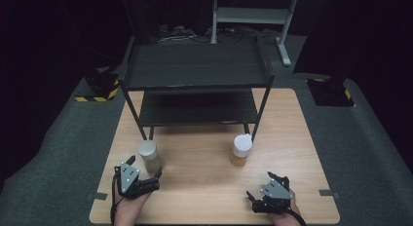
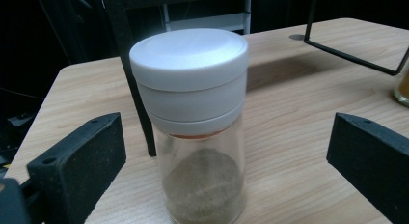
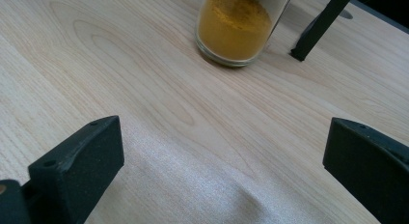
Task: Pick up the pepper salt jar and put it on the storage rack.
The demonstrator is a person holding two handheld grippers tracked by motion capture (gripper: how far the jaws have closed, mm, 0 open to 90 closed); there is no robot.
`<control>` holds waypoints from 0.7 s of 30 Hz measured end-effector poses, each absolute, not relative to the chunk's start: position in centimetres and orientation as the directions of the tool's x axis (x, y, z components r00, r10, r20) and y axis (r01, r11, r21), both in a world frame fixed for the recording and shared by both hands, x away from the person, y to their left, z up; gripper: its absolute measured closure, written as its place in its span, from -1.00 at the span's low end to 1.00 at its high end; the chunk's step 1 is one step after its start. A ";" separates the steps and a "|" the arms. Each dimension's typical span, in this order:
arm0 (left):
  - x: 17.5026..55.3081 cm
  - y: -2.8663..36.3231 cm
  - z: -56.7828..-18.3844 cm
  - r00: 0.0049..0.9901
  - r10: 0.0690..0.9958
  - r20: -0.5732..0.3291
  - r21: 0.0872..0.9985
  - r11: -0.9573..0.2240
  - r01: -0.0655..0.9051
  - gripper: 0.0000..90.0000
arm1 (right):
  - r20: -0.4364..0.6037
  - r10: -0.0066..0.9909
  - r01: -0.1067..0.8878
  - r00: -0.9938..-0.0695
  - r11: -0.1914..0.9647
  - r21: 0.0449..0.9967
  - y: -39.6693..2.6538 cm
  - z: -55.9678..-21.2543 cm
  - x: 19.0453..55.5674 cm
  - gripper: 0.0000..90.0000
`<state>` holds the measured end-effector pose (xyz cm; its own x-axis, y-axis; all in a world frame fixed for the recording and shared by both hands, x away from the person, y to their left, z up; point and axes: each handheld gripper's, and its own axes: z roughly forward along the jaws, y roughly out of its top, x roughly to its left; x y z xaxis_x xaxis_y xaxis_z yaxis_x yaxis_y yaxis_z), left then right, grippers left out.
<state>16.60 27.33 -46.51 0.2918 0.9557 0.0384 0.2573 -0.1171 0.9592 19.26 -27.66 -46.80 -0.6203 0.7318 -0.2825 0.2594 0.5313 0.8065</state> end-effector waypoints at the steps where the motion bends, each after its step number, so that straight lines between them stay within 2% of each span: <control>1: 16.6 27.3 -46.5 0.292 0.956 0.038 0.959 -0.117 0.257 -0.99 | -0.283 0.732 0.259 -0.620 0.531 0.807 -27.7 -46.8 19.3 -1.00; 21: 19.0 28.2 -46.6 0.284 0.959 -0.007 0.964 -0.070 0.258 -0.97 | -0.289 0.726 0.257 -0.624 0.539 0.802 -27.6 -46.8 19.3 -1.00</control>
<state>19.00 28.19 -46.58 0.2836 0.9589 -0.0066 0.2581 -0.0697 0.9636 19.29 -27.61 -46.76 -0.6237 0.7264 -0.2887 0.2566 0.5391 0.8022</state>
